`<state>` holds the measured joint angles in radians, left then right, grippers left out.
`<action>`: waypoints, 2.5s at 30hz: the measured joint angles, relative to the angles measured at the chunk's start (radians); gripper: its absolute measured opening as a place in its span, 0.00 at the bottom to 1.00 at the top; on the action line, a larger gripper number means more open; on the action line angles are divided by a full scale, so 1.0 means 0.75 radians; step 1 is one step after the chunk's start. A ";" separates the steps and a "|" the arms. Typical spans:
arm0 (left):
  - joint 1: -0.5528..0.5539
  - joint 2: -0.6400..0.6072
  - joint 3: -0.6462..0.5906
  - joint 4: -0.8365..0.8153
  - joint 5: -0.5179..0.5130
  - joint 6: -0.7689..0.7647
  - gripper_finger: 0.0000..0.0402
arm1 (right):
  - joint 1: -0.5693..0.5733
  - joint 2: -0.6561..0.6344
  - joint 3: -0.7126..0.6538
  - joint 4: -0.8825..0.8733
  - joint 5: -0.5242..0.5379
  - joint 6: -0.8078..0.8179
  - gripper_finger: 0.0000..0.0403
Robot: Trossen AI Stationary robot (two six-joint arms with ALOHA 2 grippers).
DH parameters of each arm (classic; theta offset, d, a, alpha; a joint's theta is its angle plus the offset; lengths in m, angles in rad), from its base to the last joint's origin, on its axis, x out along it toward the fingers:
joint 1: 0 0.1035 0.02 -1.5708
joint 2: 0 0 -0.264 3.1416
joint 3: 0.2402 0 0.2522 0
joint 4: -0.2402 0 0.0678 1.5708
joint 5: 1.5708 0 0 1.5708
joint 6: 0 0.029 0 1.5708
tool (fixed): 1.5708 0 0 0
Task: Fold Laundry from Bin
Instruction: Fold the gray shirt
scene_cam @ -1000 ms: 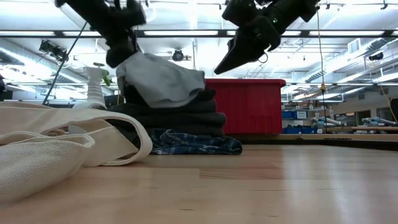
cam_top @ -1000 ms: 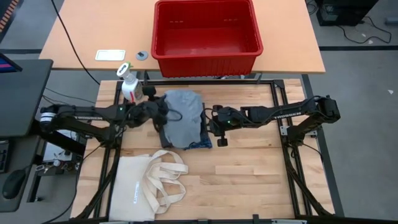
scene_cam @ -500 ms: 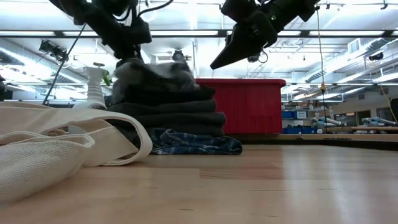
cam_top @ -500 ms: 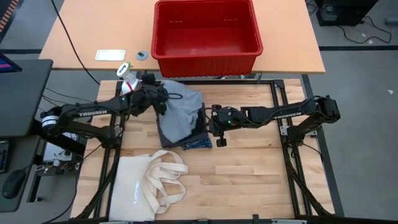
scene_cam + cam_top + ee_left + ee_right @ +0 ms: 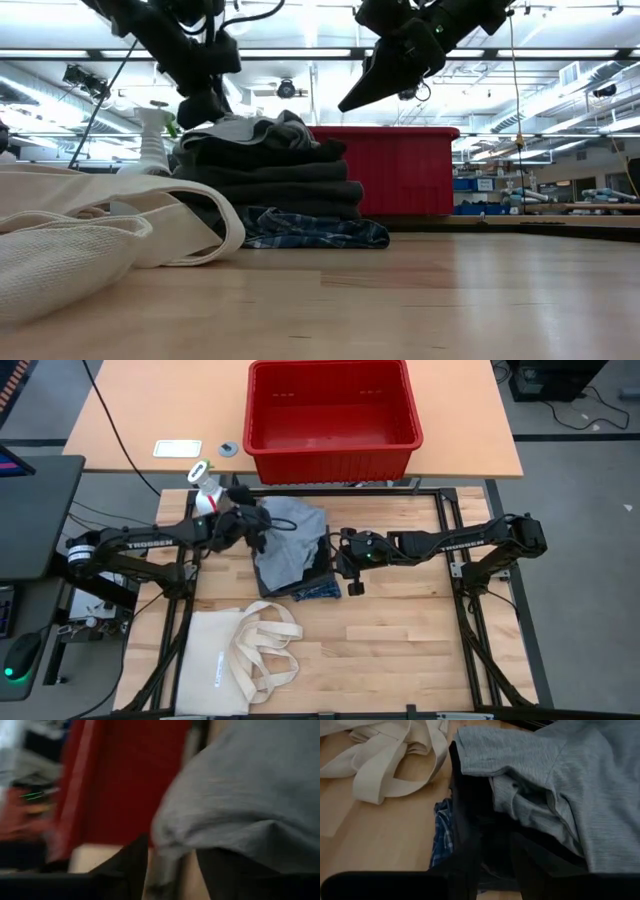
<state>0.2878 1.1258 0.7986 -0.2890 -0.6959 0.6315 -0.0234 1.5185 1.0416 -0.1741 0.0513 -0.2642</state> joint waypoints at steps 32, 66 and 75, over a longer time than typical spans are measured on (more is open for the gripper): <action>-0.289 0.176 0.001 0.111 0.396 -0.343 0.45 | -0.112 0.198 -0.001 0.232 0.070 -0.010 0.28; -0.357 0.244 0.562 0.148 0.603 0.062 0.45 | -0.045 -0.134 -0.001 0.713 0.079 -0.263 0.28; -0.327 0.358 0.670 0.331 1.098 0.085 0.45 | 0.261 -0.522 0.002 0.282 0.231 -0.189 0.28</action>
<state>0.0422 1.3942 1.3014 -0.0405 0.1277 0.6953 0.1724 1.1268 1.0428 0.0375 0.2249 -0.4060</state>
